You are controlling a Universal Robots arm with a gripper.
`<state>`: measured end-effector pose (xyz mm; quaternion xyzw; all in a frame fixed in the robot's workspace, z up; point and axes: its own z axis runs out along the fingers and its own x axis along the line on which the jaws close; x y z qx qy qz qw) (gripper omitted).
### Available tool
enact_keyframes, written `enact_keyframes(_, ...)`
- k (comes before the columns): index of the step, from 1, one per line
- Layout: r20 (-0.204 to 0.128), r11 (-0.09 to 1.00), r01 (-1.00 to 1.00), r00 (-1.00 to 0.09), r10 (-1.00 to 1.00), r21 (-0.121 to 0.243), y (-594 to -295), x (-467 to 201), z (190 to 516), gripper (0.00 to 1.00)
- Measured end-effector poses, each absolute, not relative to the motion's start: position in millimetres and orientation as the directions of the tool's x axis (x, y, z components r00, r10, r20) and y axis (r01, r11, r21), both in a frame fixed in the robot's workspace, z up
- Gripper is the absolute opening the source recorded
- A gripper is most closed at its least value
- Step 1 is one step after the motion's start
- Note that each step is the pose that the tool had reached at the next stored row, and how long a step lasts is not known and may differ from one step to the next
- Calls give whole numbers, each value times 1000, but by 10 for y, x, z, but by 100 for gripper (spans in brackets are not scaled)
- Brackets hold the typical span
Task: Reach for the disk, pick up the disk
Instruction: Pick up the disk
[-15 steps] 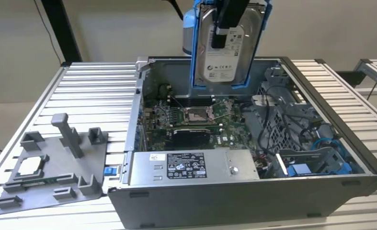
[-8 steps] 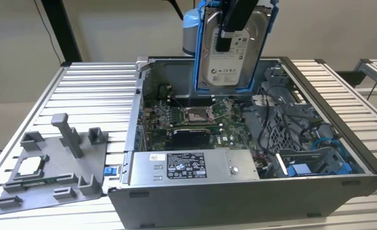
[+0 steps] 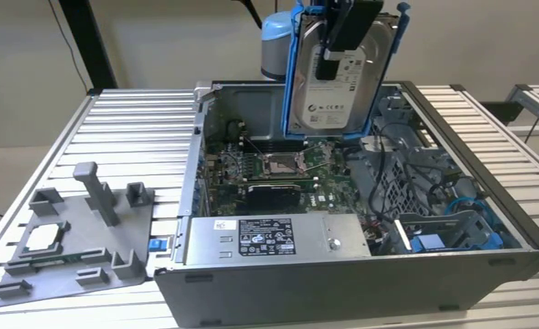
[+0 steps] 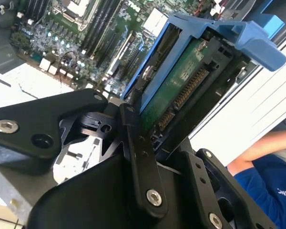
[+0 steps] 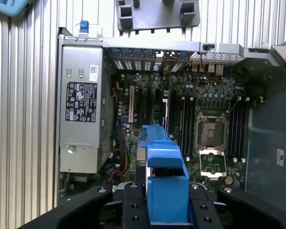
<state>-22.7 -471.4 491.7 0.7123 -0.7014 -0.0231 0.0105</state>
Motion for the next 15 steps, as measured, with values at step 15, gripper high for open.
enact_keyframes(15, -18, -12, -998, 11, -1000, 55, -4987, -121, 4914, 0)
